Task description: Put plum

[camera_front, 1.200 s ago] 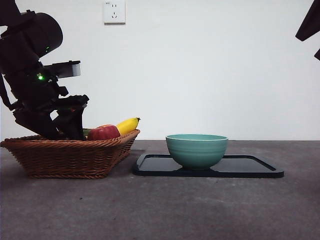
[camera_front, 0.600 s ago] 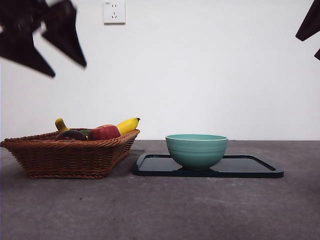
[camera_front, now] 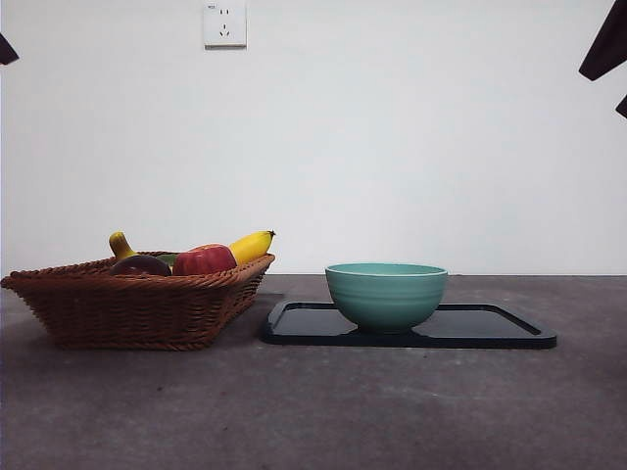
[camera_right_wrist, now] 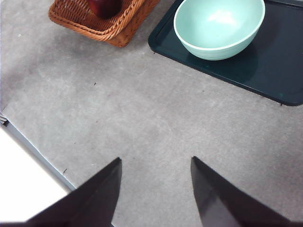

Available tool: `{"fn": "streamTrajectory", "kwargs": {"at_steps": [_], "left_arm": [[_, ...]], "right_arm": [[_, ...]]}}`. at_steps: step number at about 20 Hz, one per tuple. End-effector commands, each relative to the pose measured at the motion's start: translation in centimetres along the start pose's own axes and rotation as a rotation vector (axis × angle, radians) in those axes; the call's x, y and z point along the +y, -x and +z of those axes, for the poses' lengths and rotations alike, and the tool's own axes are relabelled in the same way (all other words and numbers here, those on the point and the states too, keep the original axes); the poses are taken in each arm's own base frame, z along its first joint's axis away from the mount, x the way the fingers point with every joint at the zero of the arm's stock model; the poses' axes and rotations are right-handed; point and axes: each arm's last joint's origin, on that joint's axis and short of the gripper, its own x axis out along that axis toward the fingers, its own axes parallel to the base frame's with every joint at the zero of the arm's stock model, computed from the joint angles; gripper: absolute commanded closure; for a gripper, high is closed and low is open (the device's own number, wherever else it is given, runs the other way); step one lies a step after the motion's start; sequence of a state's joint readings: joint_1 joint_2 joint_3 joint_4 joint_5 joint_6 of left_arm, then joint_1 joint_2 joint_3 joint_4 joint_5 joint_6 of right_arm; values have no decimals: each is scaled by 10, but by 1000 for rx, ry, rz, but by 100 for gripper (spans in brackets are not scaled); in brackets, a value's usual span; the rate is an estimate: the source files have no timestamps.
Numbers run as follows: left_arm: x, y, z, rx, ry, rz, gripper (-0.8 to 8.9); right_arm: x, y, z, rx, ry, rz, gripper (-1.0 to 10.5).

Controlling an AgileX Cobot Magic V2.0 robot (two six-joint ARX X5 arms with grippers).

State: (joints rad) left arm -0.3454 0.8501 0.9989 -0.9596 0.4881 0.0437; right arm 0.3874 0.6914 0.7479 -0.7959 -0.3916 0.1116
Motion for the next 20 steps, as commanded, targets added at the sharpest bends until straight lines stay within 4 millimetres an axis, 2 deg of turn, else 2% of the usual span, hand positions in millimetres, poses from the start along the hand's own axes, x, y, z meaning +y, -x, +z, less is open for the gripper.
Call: {"fn": "streamTrajectory", "kwargs": {"at_steps": [1,12,14,16,20], "left_arm": [[-1,1,3,-12,-33,-11,382],[-1,1,3,-12,-32,-11,382],[-1,1,3,-12,-33,-11,381],[-1,1,3,-13,-33,-10,381],[-1,1,3,-13,-33,-10,382]], "right_arm": [[1,0,2,-7,15,7,713],[1,0,2,-5,-9,7,713],[1,0,4,-24,-66,0,713],[0,0,13,-80,-115,-38,713],[-7,-3,51,-105,-138,-121,711]]}}
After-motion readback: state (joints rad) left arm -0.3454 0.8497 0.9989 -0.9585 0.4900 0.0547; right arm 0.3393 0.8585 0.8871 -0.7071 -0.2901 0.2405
